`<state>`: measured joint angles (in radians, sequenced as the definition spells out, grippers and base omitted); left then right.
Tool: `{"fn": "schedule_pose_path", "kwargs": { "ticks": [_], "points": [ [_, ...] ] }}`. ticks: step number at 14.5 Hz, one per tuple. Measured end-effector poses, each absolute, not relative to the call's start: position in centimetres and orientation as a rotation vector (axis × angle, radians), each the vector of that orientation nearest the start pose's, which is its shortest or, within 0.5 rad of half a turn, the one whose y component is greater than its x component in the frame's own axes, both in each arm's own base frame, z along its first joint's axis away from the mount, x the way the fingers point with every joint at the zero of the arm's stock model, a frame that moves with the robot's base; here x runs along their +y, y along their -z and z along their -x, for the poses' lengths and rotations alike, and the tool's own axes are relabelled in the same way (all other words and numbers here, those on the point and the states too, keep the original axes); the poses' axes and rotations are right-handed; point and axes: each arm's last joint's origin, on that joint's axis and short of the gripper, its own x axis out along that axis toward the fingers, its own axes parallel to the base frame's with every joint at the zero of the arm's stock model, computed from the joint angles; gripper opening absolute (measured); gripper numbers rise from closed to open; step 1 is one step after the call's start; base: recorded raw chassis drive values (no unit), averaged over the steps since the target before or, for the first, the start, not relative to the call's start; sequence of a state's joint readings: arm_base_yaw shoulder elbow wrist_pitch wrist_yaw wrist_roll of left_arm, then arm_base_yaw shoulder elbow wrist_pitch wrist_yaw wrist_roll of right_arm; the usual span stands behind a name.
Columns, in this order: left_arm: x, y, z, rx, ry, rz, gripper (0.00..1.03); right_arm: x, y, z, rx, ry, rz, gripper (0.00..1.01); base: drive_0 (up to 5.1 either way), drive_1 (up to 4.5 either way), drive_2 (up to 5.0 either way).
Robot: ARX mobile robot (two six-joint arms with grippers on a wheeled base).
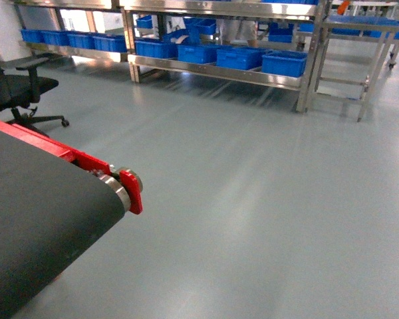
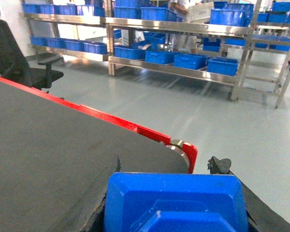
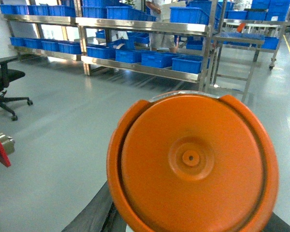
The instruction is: Sort blue parts and orange caps into right shelf containers
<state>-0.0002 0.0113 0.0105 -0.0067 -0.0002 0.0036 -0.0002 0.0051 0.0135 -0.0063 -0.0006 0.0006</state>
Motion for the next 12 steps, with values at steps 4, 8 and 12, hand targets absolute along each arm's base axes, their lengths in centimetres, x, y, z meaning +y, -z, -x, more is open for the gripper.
{"fn": "schedule_pose_path", "kwargs": {
  "ticks": [4,8,12],
  "points": [
    [0.00,-16.56,-9.77,0.007,0.000,-0.004,0.44,0.00,-16.71,-9.72,-0.002,0.000,-0.001,0.41,-1.5,-1.48,-1.5],
    [0.00,-16.56,-9.77,0.007,0.000,-0.004,0.44,0.00,-16.71,-9.72,-0.002,0.000,-0.001,0.41,-1.6,-1.56,-1.6],
    [0.00,-16.55,-9.78,0.008,0.000,-0.004,0.44,0.00,-16.71,-9.72,-0.002,0.000,-0.001,0.41,-1.6,-1.59,-1.6]
  ]
}}
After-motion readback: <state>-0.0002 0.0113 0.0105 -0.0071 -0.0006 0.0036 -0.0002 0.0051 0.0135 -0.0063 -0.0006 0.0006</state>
